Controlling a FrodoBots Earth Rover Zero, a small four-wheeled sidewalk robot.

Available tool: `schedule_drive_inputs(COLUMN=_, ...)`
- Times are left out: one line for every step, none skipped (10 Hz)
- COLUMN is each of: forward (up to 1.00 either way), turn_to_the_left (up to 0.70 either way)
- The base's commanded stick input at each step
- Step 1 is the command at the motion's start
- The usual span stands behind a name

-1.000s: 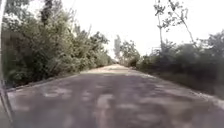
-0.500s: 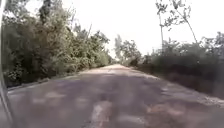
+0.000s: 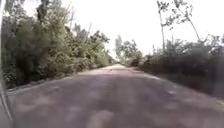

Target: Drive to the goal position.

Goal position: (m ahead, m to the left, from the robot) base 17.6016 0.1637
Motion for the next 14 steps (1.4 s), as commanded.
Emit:
schedule_drive_inputs(forward=0.7, turn_to_the_left=0.0)
schedule_drive_inputs(forward=0.7, turn_to_the_left=0.0)
schedule_drive_inputs(forward=0.7, turn_to_the_left=0.0)
schedule_drive_inputs(forward=0.7, turn_to_the_left=0.0)
schedule_drive_inputs(forward=0.7, turn_to_the_left=0.0)
schedule_drive_inputs(forward=0.7, turn_to_the_left=0.0)
schedule_drive_inputs(forward=0.7, turn_to_the_left=0.0)
schedule_drive_inputs(forward=0.7, turn_to_the_left=0.0)
schedule_drive_inputs(forward=0.7, turn_to_the_left=0.0)
schedule_drive_inputs(forward=0.7, turn_to_the_left=0.0)
schedule_drive_inputs(forward=0.7, turn_to_the_left=0.0)
schedule_drive_inputs(forward=0.7, turn_to_the_left=0.0)
schedule_drive_inputs(forward=0.7, turn_to_the_left=0.0)
schedule_drive_inputs(forward=0.7, turn_to_the_left=0.0)
